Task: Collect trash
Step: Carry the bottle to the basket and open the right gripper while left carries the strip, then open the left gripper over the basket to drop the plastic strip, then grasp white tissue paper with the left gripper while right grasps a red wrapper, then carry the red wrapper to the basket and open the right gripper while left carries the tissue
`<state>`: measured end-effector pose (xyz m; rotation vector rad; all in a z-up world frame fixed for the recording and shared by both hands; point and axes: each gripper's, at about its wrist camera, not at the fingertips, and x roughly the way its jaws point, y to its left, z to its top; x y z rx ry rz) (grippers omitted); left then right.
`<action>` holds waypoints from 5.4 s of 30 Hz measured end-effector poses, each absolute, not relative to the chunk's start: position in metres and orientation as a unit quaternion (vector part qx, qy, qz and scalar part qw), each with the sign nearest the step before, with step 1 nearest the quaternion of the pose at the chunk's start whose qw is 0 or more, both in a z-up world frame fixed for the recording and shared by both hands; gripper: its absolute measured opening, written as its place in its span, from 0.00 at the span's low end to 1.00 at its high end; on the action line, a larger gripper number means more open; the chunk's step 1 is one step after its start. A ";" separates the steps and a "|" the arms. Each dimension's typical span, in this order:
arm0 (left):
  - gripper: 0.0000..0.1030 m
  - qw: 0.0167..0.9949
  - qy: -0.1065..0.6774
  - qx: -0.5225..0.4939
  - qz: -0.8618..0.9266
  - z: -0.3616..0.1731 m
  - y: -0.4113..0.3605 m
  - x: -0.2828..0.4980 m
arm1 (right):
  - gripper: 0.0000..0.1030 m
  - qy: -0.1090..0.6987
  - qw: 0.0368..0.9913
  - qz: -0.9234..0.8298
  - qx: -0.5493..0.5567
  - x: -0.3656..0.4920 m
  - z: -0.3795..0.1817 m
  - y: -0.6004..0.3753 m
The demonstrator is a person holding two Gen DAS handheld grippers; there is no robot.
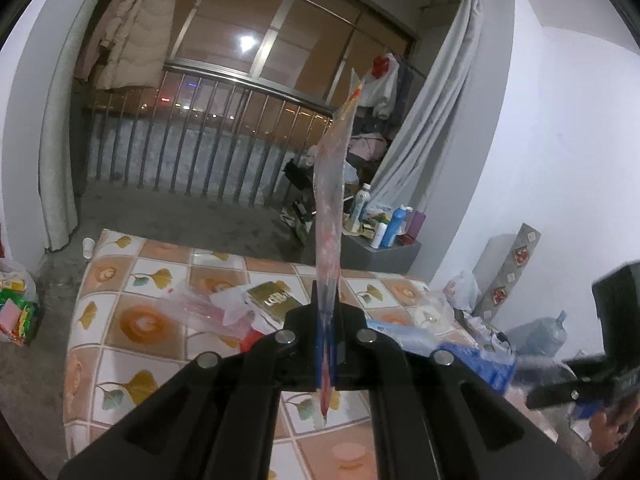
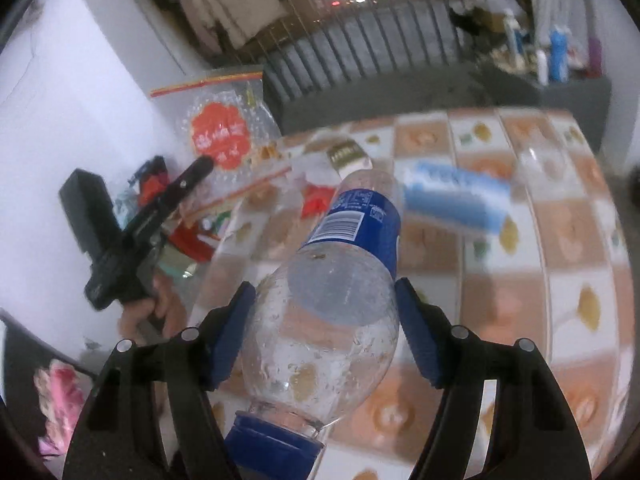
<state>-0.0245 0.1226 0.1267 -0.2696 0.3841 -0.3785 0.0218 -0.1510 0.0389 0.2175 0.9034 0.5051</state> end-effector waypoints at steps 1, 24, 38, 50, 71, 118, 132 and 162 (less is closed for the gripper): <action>0.02 0.955 0.188 -0.130 -0.190 0.128 0.120 -0.026 | 0.65 0.423 0.865 0.239 0.126 0.012 0.039 -0.164; 0.02 0.907 0.176 -0.073 -0.375 0.151 -0.084 -0.176 | 0.65 0.378 0.806 -0.064 0.452 -0.340 -0.067 -0.525; 0.02 0.874 0.214 0.024 -0.436 0.159 -0.193 -0.220 | 0.66 0.573 0.707 -0.134 0.393 -0.270 -0.249 -0.575; 0.02 0.768 0.295 0.112 -0.557 0.110 -0.362 -0.272 | 0.82 0.574 0.716 -0.206 0.339 -0.258 -0.219 -0.582; 0.50 0.587 0.637 0.169 -0.470 -0.163 -0.520 -0.320 | 0.82 0.362 0.768 -0.306 0.431 -0.321 -0.137 -0.675; 0.56 0.893 0.384 -0.226 -0.064 0.039 0.117 0.128 | 0.80 0.430 0.882 0.155 0.113 -0.014 -0.028 -0.279; 0.01 0.902 0.339 -0.251 -0.095 0.052 0.146 0.101 | 0.80 0.433 0.868 0.240 0.035 0.038 -0.015 -0.171; 0.01 0.906 0.190 -0.329 -0.185 0.132 0.199 0.005 | 0.23 0.442 0.834 0.291 -0.160 0.180 -0.079 0.016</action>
